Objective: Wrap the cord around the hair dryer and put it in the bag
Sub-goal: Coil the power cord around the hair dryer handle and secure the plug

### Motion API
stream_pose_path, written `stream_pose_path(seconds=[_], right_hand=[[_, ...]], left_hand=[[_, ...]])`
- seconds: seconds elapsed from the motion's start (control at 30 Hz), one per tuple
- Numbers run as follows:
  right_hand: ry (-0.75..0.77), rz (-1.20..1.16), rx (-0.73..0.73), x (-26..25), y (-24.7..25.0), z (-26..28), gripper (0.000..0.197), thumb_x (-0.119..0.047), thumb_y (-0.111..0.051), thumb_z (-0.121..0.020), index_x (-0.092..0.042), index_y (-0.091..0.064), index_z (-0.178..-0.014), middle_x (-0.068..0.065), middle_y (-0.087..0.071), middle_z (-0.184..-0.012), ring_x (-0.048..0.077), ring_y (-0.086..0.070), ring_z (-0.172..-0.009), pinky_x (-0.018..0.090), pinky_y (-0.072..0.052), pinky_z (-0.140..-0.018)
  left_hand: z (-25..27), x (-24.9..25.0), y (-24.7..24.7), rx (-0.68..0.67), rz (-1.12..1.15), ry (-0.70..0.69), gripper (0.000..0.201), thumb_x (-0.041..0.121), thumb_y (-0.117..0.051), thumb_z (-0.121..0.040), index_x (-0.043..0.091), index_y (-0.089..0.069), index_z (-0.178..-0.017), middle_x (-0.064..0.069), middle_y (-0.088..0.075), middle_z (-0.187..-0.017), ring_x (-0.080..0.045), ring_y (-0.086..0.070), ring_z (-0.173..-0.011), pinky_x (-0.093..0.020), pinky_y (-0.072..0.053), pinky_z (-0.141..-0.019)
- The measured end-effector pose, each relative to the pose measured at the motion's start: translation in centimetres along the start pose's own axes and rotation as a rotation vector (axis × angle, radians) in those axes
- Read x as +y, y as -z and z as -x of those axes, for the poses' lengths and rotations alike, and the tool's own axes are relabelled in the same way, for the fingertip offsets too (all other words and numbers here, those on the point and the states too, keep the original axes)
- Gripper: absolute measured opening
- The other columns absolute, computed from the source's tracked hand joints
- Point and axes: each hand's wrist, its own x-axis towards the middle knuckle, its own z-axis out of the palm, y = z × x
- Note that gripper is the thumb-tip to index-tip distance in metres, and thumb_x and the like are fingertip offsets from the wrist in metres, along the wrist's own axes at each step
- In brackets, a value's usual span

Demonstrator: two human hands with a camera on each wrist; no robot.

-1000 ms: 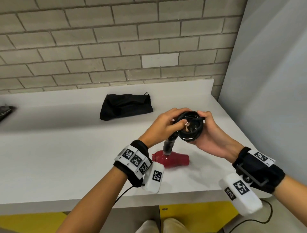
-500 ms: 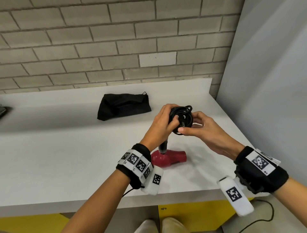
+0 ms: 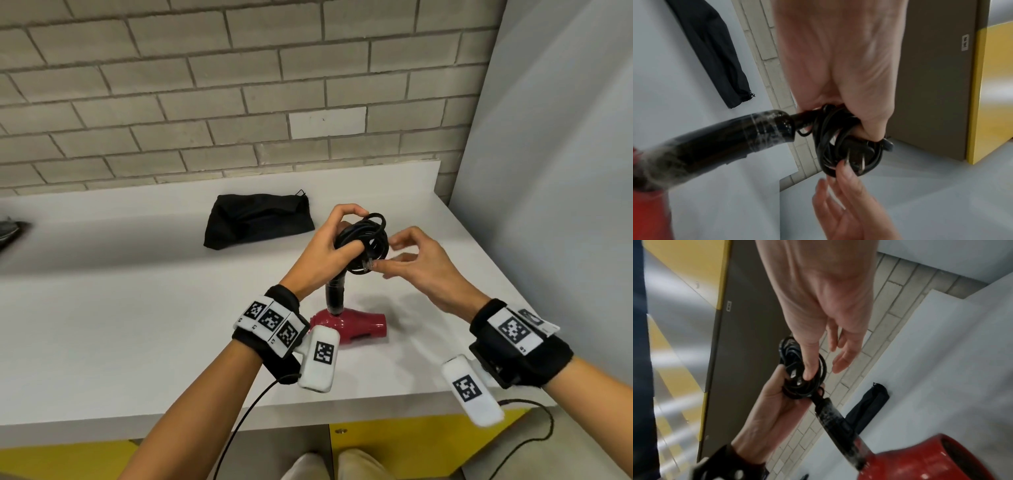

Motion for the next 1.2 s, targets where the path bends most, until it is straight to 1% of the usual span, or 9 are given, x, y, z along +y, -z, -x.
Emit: stream_pose_path(seconds=[0.1,0.23,0.37,0.47,0.53,0.7,0.93,1.07,1.2], right_hand=[[0.233,0.111,0.149,-0.2,-1.3,1.1,0.034,-0.012,-0.074,-0.077,-0.017,-0.041,-0.087,0.011,-0.057,-0.080,0.025,-0.063,-0.061,0.031,-0.053,-0.055],[0.563,0.484,0.195,-0.7,-1.8,1.9,0.016,-0.010,-0.065,-0.081,-0.008,-0.055,-0.094,0.004,-0.055,-0.091,0.013,-0.058,-0.064,0.024,-0.050,-0.065],[0.452,0.509,0.226,-1.1,-1.7,1.1,0.022,-0.026,-0.068,-0.082,-0.009,-0.057,-0.090,0.002,-0.055,-0.091,0.018,-0.062,-0.068,0.023,-0.050,-0.067],[0.410,0.564,0.233,-1.4,-1.5,0.4,0.027,-0.030,-0.066,-0.085,-0.008,-0.051,-0.083,0.007,-0.054,-0.087,0.025,-0.059,-0.070,0.039,-0.051,-0.068],[0.419,0.643,0.218,-1.8,-1.5,0.2,0.028,-0.030,-0.063,-0.087,-0.009,-0.047,-0.082,0.006,-0.050,-0.087,0.025,-0.053,-0.068,0.035,-0.044,-0.064],[0.457,0.866,0.205,-2.6,-1.8,-0.1,0.027,-0.021,-0.059,-0.090,0.002,-0.049,-0.101,0.018,-0.054,-0.097,0.039,-0.056,-0.069,0.035,-0.037,-0.060],[0.522,0.948,0.159,-2.0,-2.0,0.0,0.032,-0.015,-0.064,-0.087,0.007,-0.051,-0.105,0.025,-0.058,-0.086,0.045,-0.060,-0.057,0.035,-0.039,-0.047],[0.455,0.789,0.093,-2.2,-1.0,0.0,0.033,-0.027,-0.064,-0.087,0.000,-0.049,-0.100,0.012,-0.059,-0.084,0.031,-0.057,-0.066,0.028,-0.039,-0.057],[0.265,0.516,0.058,-2.6,0.7,-0.5,0.032,-0.031,-0.060,-0.081,0.000,-0.055,-0.075,0.006,-0.052,-0.058,0.015,-0.037,-0.048,0.017,-0.033,-0.047]], left_hand=[[-0.8,-0.3,-1.0,0.117,-0.080,0.016,0.033,0.004,-0.048,-0.087,0.018,-0.045,-0.116,-0.006,-0.061,-0.076,-0.015,-0.055,-0.066,-0.029,-0.049,-0.064],[-1.4,-0.6,-2.0,0.242,-0.111,0.072,0.026,0.006,-0.047,-0.090,0.009,-0.045,-0.116,0.002,-0.061,-0.074,-0.003,-0.057,-0.060,-0.016,-0.047,-0.057],[-1.6,-0.6,-2.2,0.263,-0.148,0.097,0.036,0.010,-0.049,-0.089,0.007,-0.049,-0.125,-0.005,-0.065,-0.094,-0.016,-0.061,-0.082,-0.016,-0.049,-0.067],[-1.3,-0.4,-2.3,0.228,-0.075,0.141,0.041,0.011,-0.050,-0.087,0.010,-0.048,-0.128,-0.003,-0.064,-0.096,-0.021,-0.065,-0.090,-0.034,-0.057,-0.079],[-1.3,-0.4,-1.9,0.203,-0.022,0.182,0.041,0.011,-0.051,-0.086,0.012,-0.048,-0.127,-0.004,-0.064,-0.101,-0.022,-0.066,-0.094,-0.038,-0.057,-0.082],[-1.1,-0.1,-1.5,0.091,0.006,0.220,0.037,0.014,-0.051,-0.089,0.017,-0.043,-0.125,-0.001,-0.064,-0.097,-0.013,-0.064,-0.084,-0.016,-0.050,-0.068],[-0.9,-0.2,-1.2,0.043,0.133,0.197,0.045,0.001,-0.054,-0.089,0.013,-0.039,-0.129,-0.006,-0.059,-0.101,-0.009,-0.062,-0.077,-0.020,-0.053,-0.069],[-0.4,-0.9,-0.2,-0.126,0.085,0.148,0.051,0.015,-0.059,-0.092,0.016,-0.033,-0.136,-0.010,-0.056,-0.123,-0.017,-0.062,-0.102,-0.036,-0.051,-0.094],[-0.4,-1.6,0.2,-0.069,-0.121,0.000,0.051,0.011,-0.056,-0.094,0.016,-0.036,-0.140,-0.006,-0.056,-0.130,-0.017,-0.054,-0.120,-0.028,-0.043,-0.102]])
